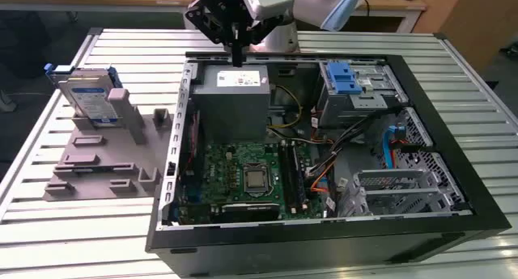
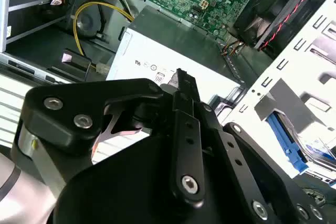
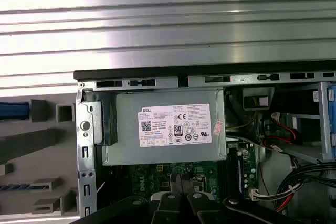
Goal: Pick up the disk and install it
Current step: 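Reach for the disk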
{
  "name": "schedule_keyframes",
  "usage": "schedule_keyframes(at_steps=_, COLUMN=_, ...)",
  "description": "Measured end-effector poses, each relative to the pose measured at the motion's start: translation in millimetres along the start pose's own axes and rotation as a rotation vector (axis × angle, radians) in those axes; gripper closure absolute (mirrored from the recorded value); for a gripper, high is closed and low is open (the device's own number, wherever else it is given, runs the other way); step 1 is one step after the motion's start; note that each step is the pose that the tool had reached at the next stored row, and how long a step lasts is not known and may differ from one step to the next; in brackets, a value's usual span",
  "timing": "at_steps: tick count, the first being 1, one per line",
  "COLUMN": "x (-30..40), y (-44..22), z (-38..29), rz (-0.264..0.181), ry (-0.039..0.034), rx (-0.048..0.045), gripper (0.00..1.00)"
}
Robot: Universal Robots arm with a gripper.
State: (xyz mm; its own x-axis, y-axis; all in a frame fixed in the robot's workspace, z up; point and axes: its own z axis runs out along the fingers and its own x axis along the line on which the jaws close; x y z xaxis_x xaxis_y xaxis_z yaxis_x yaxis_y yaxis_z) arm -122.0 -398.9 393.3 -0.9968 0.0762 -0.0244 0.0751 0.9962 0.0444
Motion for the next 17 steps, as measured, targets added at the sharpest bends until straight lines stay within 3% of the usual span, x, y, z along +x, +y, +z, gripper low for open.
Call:
schedule_keyframes(at_steps=9, x=1.0, y=-0.1, z=0.0, rz=0.000, ry=0.0000, rx=0.0000, gripper=0.89)
schedule_keyframes(at_steps=17, x=6.3, y=-0.5, z=0.0, rz=0.000, ry=-0.0001, rx=-0.0001, gripper=0.89)
